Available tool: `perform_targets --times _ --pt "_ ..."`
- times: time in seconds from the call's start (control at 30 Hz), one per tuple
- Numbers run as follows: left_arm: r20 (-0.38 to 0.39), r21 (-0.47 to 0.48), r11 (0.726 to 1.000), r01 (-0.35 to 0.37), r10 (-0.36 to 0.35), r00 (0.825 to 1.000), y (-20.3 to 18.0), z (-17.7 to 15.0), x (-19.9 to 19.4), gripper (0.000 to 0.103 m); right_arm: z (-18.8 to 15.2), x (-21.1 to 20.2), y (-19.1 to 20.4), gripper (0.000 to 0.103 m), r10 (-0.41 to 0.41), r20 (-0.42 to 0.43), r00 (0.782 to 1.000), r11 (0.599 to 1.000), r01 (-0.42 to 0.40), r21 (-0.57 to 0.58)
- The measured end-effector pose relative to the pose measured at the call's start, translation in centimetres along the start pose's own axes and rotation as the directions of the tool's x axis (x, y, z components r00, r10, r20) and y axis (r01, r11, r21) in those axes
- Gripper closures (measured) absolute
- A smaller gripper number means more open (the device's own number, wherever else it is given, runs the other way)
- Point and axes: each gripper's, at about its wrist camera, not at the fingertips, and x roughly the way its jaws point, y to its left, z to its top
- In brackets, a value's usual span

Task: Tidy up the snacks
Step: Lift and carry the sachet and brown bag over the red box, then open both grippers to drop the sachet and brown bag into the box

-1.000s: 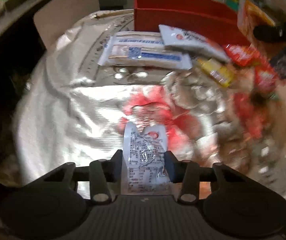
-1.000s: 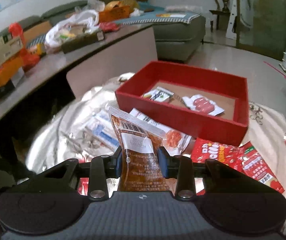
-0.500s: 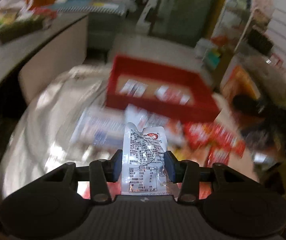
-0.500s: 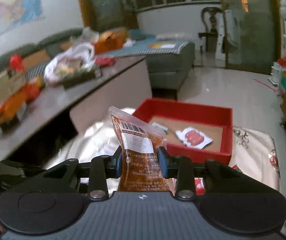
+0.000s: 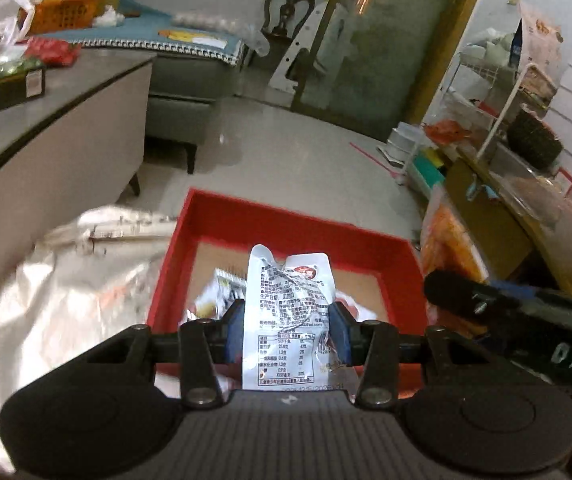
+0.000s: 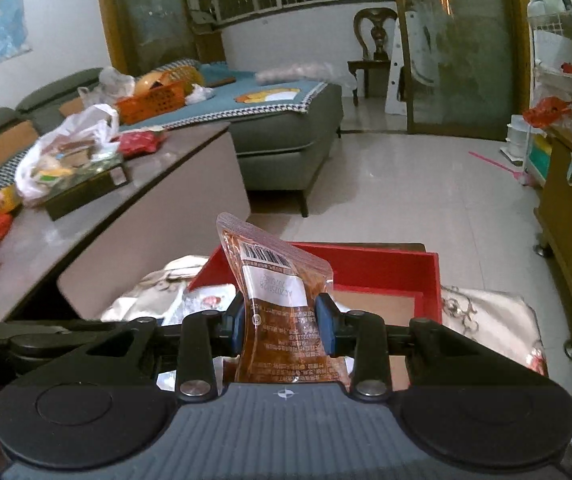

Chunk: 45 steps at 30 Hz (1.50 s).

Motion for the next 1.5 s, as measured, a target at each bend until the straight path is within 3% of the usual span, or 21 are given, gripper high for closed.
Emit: perform_targets --times 0.4,0.67,0.97,1.07,1.5 --pt "-0.005 0.085 0.989 -0.121 0.122 0.993 -0.2 0.3 5.3 0.065 -0.7 6.6 -1.9 0.06 -0.061 -0.068 0.996 0.998 0.061 -0.005" --pt "-0.059 0.093 0.985 -0.147 0.153 0.986 0.1 -0.1 7.9 0.065 -1.7 9.3 -2.5 0.06 -0.099 -0.12 0.988 0.995 0.097 -0.024" --pt "-0.069 0.124 0.977 -0.173 0.182 0.981 -0.2 -0.3 8.2 0.064 -2.1 10.1 -2.8 0.058 -0.125 -0.156 0.98 0.992 0.123 -0.022" --pt "-0.08 0.137 0.975 -0.173 0.185 0.979 -0.3 -0.5 8.3 0.063 -2.0 10.2 -2.7 0.052 -0.133 -0.165 0.977 0.991 0.132 -0.021" --pt "-0.052 0.166 0.97 -0.176 0.187 0.981 -1.0 -0.4 6.4 0.058 -1.4 8.0 -1.4 0.051 -0.143 -0.119 0.982 0.989 0.138 -0.052"
